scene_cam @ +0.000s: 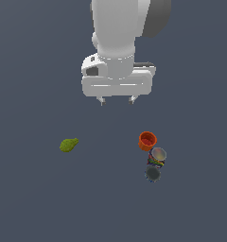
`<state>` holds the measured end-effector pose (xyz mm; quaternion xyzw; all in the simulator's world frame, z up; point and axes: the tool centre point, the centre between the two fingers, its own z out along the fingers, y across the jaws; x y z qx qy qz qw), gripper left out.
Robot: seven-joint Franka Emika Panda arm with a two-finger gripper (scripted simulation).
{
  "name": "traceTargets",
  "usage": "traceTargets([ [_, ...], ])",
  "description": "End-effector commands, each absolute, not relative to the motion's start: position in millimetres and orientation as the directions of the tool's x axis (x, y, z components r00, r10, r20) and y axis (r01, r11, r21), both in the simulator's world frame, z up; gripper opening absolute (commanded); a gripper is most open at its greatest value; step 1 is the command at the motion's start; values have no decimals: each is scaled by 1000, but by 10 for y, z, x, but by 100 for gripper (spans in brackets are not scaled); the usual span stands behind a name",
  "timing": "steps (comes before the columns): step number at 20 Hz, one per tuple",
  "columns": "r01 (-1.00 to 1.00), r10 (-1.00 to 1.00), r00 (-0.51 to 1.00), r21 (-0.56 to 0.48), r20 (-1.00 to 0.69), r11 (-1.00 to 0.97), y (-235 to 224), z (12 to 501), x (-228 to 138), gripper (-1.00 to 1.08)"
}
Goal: Pick up a designated object from a clutter of objects.
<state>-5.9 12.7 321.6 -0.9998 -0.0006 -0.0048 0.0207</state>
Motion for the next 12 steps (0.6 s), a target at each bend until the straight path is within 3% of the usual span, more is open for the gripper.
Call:
traceTargets([
  [1, 1, 1, 1000, -41, 10, -999, 127, 3216, -59, 100],
  [12, -22, -21, 1000, -60, -12, -998, -73, 3173, -71, 100],
])
